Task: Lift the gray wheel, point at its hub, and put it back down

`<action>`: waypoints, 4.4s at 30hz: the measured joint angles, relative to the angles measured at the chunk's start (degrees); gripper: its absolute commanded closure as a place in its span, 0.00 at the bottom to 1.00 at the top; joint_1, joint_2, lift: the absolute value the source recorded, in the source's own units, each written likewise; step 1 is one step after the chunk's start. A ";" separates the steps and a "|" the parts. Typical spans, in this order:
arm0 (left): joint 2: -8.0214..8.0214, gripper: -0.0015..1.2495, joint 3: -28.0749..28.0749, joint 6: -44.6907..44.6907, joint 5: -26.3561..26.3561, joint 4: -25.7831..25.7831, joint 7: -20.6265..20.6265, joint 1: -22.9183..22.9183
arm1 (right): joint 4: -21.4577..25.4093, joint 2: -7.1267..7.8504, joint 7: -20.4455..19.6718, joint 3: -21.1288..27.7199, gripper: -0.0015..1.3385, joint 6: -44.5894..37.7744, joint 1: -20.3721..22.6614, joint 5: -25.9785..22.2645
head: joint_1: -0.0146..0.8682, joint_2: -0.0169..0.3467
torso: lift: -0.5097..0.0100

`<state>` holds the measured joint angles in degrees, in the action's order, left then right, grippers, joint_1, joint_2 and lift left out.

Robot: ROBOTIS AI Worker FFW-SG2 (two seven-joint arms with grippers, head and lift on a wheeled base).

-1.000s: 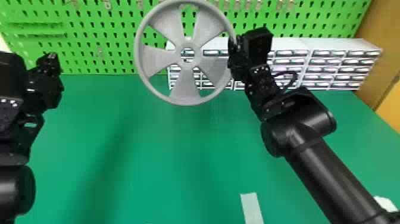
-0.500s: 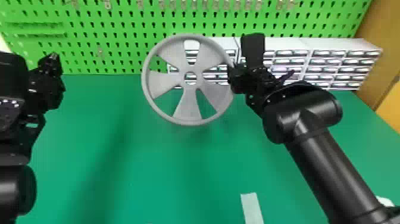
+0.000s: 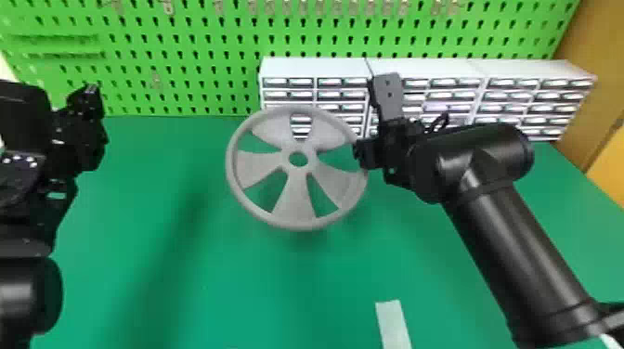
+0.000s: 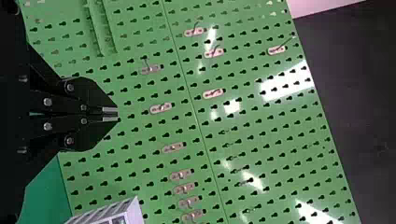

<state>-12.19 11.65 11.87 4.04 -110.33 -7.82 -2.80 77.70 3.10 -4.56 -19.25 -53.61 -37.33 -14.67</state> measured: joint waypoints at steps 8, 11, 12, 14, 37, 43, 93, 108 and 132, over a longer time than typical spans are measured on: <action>0.06 0.98 -0.22 0.00 -0.07 0.13 0.00 -0.01 | -6.96 -0.26 2.04 1.06 0.98 -3.84 -1.28 -5.66 | 0.80 0.18 | 0.81; 0.06 0.98 -0.37 0.00 -0.08 0.25 0.00 -0.01 | -9.93 -0.49 3.54 1.16 0.98 -4.81 -1.96 -6.20 | 0.80 0.18 | 0.81; 0.06 0.98 -0.43 0.00 -0.09 0.29 0.00 -0.02 | -10.75 -0.55 3.92 1.13 0.98 -5.06 -2.15 -6.25 | 0.80 0.18 | 0.81; 0.08 0.98 -0.55 0.00 -0.09 0.37 0.00 -0.07 | -12.42 -0.67 4.35 0.98 0.98 -5.51 -2.52 -6.29 | 0.80 0.18 | 0.81; 0.27 0.98 -1.15 -0.08 -0.28 0.55 0.00 -0.18 | -18.36 -1.16 4.39 -2.51 0.98 -6.77 -4.12 -0.52 | 0.80 0.18 | 0.81; 0.32 0.98 -1.30 -0.09 -0.43 0.63 0.00 -0.18 | -18.89 -1.17 4.39 -2.71 0.98 -6.86 -4.22 0.73 | 0.80 0.18 | 0.81; 0.41 0.98 -1.63 -0.09 -0.61 0.73 -0.09 -0.18 | -23.44 -1.42 4.38 -2.44 0.81 -3.68 -4.06 1.22 | 0.80 0.18 | 0.81; 0.41 0.98 -1.60 -0.09 -0.61 0.73 -0.09 -0.05 | -23.38 -1.43 4.39 -1.74 0.47 -2.22 -4.20 0.80 | 0.80 0.18 | 0.81; 0.41 0.98 -4.24 0.04 -1.94 1.84 -0.87 0.43 | -15.22 -0.29 4.39 9.10 0.31 2.00 -1.71 6.76 | 0.80 0.18 | 0.81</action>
<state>-11.78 7.41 11.91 2.10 -108.48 -8.69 -2.38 62.48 2.81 -0.17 -10.15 -51.60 -39.03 -7.91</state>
